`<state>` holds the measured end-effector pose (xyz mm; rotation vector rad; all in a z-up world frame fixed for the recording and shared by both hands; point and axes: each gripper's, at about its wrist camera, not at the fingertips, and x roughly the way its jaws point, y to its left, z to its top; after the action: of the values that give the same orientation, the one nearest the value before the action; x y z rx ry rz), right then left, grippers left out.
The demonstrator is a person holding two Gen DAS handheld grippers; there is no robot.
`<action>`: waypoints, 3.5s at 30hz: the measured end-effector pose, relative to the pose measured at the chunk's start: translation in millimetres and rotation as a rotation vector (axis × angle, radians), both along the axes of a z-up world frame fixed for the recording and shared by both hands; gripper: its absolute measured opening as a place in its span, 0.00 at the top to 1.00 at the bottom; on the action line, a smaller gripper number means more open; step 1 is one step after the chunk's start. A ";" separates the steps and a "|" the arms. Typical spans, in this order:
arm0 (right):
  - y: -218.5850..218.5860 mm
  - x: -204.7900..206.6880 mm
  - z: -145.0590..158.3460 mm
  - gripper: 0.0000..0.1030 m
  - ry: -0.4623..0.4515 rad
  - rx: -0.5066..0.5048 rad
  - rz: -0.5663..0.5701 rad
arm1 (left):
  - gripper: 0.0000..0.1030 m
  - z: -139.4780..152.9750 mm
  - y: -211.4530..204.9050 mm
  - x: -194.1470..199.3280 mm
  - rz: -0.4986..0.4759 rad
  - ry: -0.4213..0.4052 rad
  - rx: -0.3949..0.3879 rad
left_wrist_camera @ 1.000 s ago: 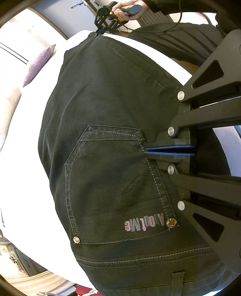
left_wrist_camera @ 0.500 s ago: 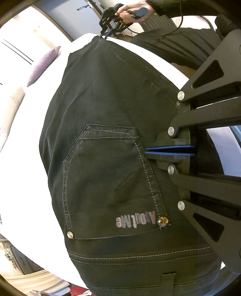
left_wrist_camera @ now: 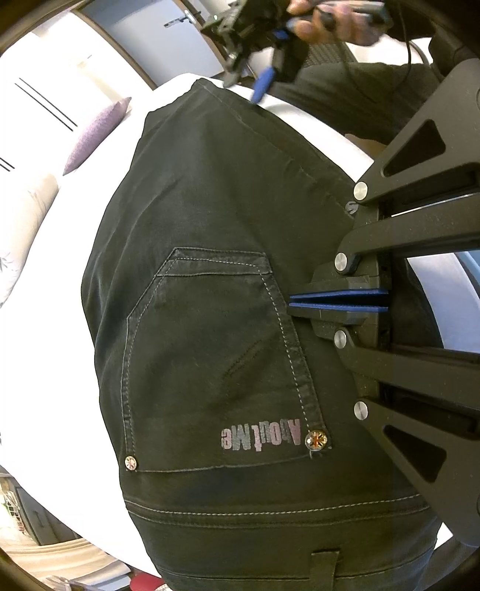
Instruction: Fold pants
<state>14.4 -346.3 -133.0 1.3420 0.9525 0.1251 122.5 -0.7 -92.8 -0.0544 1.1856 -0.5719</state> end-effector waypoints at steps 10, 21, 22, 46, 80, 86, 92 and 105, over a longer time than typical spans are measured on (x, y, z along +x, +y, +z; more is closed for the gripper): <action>26.5 8.7 -10.0 0.43 0.024 0.040 0.039 | 0.98 1.2 7.6 -4.3 0.004 0.003 -0.015; 63.5 42.6 -13.6 0.65 -0.016 0.030 0.137 | 0.98 3.6 3.8 -5.1 0.005 0.002 -0.011; 65.5 45.9 -19.3 0.82 0.004 0.029 0.149 | 0.98 3.5 3.7 -5.4 0.005 0.002 -0.010; 62.9 37.7 -20.3 0.61 -0.056 0.045 0.167 | 0.98 4.1 19.9 -11.8 -0.006 0.014 -0.017; 12.8 111.4 68.7 0.80 -0.207 -0.262 0.176 | 0.98 -1.6 35.6 -15.3 0.020 0.013 -0.066; 105.3 219.8 4.8 0.92 -0.097 -0.097 0.385 | 0.98 -0.7 34.0 -18.5 0.016 0.005 -0.047; 91.0 268.6 -48.9 1.00 -0.003 -0.026 0.295 | 0.98 -4.4 36.0 -16.6 0.019 0.024 -0.065; -8.6 216.7 18.5 0.95 -0.186 -0.064 0.043 | 0.98 -10.4 41.1 -8.1 0.025 0.032 -0.073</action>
<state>231.0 -354.9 -114.5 1.2286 0.8221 0.2463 114.4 40.4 -103.2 -0.1403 1.1931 -0.5939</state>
